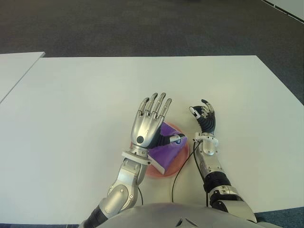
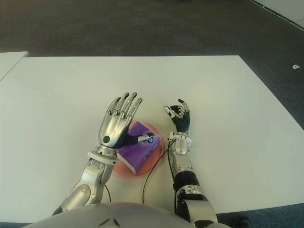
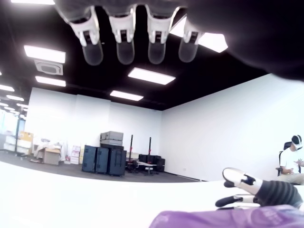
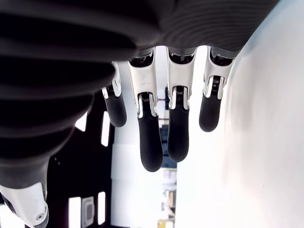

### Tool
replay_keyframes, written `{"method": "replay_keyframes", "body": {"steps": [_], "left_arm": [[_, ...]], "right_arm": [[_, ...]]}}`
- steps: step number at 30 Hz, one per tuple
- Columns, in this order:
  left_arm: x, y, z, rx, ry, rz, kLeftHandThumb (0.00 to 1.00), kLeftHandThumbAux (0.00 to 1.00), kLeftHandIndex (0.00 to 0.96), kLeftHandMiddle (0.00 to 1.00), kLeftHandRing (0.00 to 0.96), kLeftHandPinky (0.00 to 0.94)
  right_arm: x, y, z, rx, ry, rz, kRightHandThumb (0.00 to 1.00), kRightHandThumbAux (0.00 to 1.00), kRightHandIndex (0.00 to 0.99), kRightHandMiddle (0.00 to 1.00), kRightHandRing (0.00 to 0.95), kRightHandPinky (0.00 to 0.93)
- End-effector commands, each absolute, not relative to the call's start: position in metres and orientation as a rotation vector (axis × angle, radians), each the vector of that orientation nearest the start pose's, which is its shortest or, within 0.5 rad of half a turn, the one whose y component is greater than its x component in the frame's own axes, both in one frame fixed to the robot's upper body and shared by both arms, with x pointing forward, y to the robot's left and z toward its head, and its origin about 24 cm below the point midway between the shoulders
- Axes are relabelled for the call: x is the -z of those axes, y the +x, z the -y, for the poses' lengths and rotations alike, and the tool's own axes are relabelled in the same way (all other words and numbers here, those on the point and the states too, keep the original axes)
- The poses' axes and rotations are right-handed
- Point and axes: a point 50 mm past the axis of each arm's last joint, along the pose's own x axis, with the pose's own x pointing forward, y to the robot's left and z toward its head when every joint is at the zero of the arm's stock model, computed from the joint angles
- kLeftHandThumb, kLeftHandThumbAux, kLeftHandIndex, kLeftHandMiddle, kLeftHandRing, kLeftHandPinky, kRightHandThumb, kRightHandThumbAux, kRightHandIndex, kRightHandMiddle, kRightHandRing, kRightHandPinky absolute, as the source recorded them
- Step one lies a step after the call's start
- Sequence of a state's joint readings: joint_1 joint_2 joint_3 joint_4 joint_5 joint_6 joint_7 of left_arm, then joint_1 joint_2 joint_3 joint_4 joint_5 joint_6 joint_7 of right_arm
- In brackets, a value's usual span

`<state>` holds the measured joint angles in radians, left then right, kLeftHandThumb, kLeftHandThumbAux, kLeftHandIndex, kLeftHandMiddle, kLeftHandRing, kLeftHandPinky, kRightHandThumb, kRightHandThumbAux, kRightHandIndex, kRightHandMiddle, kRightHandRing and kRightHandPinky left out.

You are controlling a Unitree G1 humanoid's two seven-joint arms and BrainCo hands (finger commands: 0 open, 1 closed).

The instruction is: Put the tissue paper into the plate.

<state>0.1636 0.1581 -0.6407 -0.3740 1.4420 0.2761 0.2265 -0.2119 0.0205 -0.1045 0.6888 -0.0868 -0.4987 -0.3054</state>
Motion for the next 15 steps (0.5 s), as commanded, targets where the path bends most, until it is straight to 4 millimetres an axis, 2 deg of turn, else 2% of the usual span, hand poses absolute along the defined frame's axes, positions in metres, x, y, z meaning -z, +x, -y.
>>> {"method": "replay_keyframes", "body": {"steps": [1, 15], "left_arm": [[-0.091, 0.1818, -0.0489, 0.035, 1.299, 0.453, 0.229, 0.179, 0.0, 0.0, 0.0, 0.0], [-0.0947, 0.1858, -0.0511, 0.051, 1.319, 0.412, 0.26, 0.127, 0.0, 0.0, 0.0, 0.0]], "right_arm": [[0.0439, 0.2484, 0.1622, 0.317, -0.038, -0.136, 0.947, 0.63, 0.197, 0.483, 0.399, 0.274], [0.0408, 0.247, 0.1584, 0.315, -0.041, -0.121, 0.946, 0.63, 0.191, 0.483, 0.387, 0.227]]}}
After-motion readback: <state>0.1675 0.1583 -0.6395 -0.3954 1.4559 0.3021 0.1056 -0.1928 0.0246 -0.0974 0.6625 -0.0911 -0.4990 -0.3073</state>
